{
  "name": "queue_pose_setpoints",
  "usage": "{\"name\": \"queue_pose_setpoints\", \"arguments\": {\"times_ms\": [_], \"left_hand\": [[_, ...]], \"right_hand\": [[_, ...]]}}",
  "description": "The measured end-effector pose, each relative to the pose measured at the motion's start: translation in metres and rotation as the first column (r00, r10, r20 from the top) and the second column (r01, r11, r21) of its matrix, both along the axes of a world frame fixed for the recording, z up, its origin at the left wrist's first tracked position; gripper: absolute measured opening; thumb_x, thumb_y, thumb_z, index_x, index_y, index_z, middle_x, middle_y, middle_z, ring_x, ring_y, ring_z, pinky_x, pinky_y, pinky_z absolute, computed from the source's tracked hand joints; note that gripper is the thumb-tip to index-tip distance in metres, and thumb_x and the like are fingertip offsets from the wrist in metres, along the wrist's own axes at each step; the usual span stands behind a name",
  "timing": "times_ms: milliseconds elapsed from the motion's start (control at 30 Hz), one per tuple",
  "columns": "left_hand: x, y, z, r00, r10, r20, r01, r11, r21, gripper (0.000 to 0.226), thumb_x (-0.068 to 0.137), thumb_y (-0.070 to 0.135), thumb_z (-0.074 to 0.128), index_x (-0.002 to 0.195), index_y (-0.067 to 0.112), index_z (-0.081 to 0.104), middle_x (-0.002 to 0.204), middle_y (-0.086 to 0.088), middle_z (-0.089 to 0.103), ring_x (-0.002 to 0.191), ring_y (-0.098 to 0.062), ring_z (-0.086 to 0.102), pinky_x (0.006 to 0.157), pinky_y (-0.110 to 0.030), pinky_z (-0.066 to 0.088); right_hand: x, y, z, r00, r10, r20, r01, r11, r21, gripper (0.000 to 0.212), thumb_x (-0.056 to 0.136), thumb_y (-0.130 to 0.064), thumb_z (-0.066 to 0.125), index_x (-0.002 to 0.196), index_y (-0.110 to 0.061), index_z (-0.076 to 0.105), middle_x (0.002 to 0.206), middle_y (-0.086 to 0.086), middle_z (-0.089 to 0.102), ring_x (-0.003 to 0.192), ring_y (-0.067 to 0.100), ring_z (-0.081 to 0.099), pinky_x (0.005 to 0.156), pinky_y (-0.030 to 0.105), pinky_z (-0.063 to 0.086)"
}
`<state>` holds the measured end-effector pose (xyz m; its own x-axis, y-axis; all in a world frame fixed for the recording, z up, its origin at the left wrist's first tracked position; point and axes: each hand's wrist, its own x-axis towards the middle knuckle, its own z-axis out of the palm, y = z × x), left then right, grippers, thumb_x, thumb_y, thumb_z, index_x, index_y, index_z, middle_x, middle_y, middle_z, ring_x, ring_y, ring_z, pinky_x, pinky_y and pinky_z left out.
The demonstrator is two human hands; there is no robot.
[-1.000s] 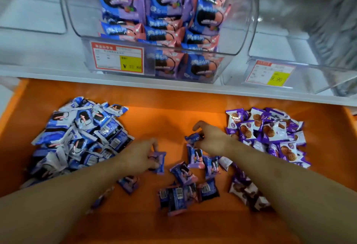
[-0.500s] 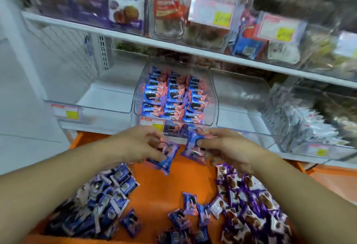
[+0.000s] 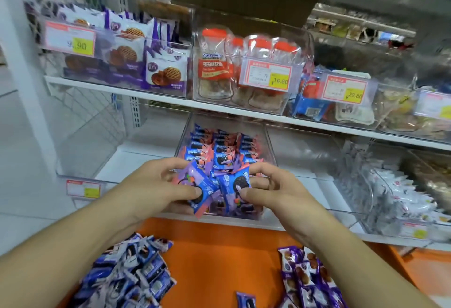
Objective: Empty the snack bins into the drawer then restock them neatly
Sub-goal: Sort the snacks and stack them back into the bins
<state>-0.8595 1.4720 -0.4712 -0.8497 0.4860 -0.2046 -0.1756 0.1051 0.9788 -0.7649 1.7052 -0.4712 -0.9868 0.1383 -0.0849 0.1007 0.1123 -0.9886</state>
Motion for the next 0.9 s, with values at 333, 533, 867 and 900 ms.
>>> {"name": "queue_pose_setpoints", "arguments": {"times_ms": [333,533,867,900], "left_hand": [[-0.016,-0.005,-0.02,0.987,0.053,-0.149,-0.084,0.973,-0.214,0.019,0.085,0.014,0.084,0.099,0.017,0.073,0.089,0.001,0.08,0.089,-0.021,0.077,0.086,-0.04,0.058],[-0.03,-0.001,-0.017,0.979,0.081,-0.188,-0.117,0.975,-0.189,0.028,0.088,0.016,0.081,0.11,0.026,0.068,0.085,0.005,0.08,0.076,-0.005,0.075,0.076,-0.033,0.054],[-0.054,0.003,-0.027,0.973,0.051,-0.224,-0.096,0.976,-0.193,0.021,0.089,0.024,0.08,0.106,0.028,0.068,0.085,0.008,0.08,0.08,-0.013,0.077,0.086,-0.048,0.061],[-0.056,0.001,-0.028,0.976,0.043,-0.215,-0.086,0.977,-0.195,0.021,0.089,0.024,0.08,0.107,0.028,0.068,0.086,0.008,0.08,0.081,-0.014,0.077,0.087,-0.049,0.061]], "right_hand": [[-0.015,0.007,-0.008,0.983,-0.148,-0.106,0.182,0.802,0.569,0.024,0.091,-0.021,0.081,0.11,-0.034,0.076,0.095,-0.015,0.069,0.085,0.006,0.06,0.08,0.024,0.054],[-0.047,0.022,-0.016,0.959,-0.195,-0.204,0.281,0.593,0.754,0.026,0.091,-0.025,0.08,0.113,-0.035,0.068,0.095,-0.014,0.066,0.087,0.001,0.06,0.069,0.012,0.045],[-0.146,0.025,-0.057,0.986,0.011,-0.168,0.158,0.299,0.941,0.026,0.088,-0.026,0.08,0.113,-0.026,0.076,0.101,0.001,0.074,0.105,0.025,0.061,0.09,0.037,0.052],[-0.15,0.026,-0.059,0.983,0.013,-0.181,0.17,0.286,0.943,0.025,0.087,-0.025,0.081,0.112,-0.026,0.078,0.104,0.001,0.075,0.105,0.025,0.061,0.091,0.038,0.051]]}}
